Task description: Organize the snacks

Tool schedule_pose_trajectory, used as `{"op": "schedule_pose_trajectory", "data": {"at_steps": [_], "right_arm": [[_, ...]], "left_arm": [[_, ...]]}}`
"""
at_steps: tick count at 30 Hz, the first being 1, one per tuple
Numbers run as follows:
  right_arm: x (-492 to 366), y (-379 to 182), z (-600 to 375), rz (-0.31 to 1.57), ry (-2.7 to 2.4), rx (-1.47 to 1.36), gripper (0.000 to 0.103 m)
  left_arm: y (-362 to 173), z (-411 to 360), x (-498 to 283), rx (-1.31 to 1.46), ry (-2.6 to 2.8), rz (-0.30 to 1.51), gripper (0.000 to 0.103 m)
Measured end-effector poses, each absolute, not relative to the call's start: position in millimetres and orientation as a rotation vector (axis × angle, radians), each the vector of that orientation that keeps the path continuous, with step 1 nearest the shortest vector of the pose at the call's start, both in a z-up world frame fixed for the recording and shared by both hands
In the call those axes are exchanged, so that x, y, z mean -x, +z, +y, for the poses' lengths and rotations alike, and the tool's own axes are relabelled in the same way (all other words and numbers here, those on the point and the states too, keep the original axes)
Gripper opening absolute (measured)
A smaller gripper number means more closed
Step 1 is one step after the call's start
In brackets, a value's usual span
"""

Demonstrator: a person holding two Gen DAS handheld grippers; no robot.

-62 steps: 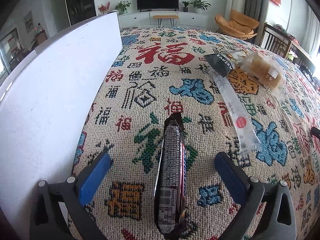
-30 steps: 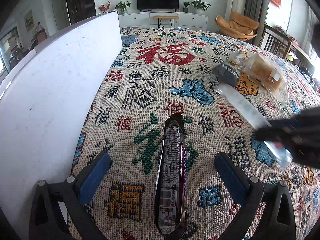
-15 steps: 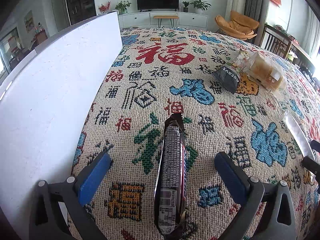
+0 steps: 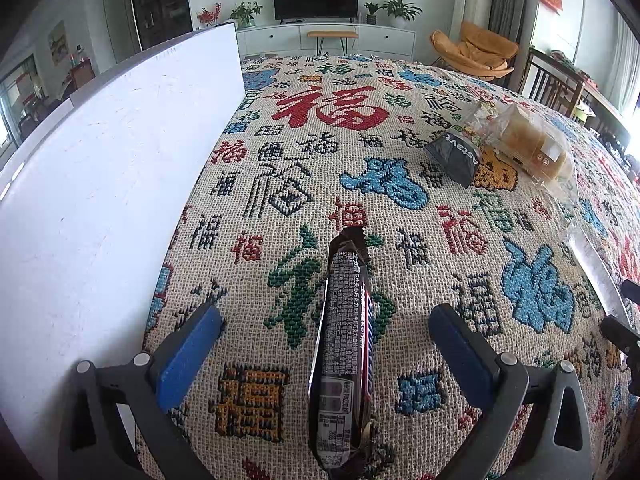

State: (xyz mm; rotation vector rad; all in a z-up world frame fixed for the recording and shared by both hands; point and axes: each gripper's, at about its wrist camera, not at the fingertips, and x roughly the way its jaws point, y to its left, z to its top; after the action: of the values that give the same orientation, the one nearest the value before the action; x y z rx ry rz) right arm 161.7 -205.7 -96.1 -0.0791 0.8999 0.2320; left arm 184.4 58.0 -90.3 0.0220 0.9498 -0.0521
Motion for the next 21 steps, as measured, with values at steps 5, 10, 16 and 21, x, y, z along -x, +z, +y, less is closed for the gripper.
{"op": "schedule_pose_trajectory", "data": {"at_steps": [5,10,16,21], "right_arm": [[-162.2,-95.9,-205.0,0.9,0.232,0.079,0.086],[-160.2,-96.6,-206.6,0.899,0.231,0.079,0.086],[-160.4,-96.5,-206.3,0.899,0.231,0.079,0.086],[-160.4,-96.5,-206.1,0.899,0.231,0.079,0.086]], "left_arm": [[-90.4,57.9,-184.6,-0.023,-0.051,0.95,0.103],[-90.5,57.9,-184.4,-0.023,-0.051,0.95,0.103],[-90.4,57.8,-184.1,-0.023,-0.051,0.95,0.103],[-90.4,57.9,-184.0,-0.024,-0.051,0.95,0.103]]}}
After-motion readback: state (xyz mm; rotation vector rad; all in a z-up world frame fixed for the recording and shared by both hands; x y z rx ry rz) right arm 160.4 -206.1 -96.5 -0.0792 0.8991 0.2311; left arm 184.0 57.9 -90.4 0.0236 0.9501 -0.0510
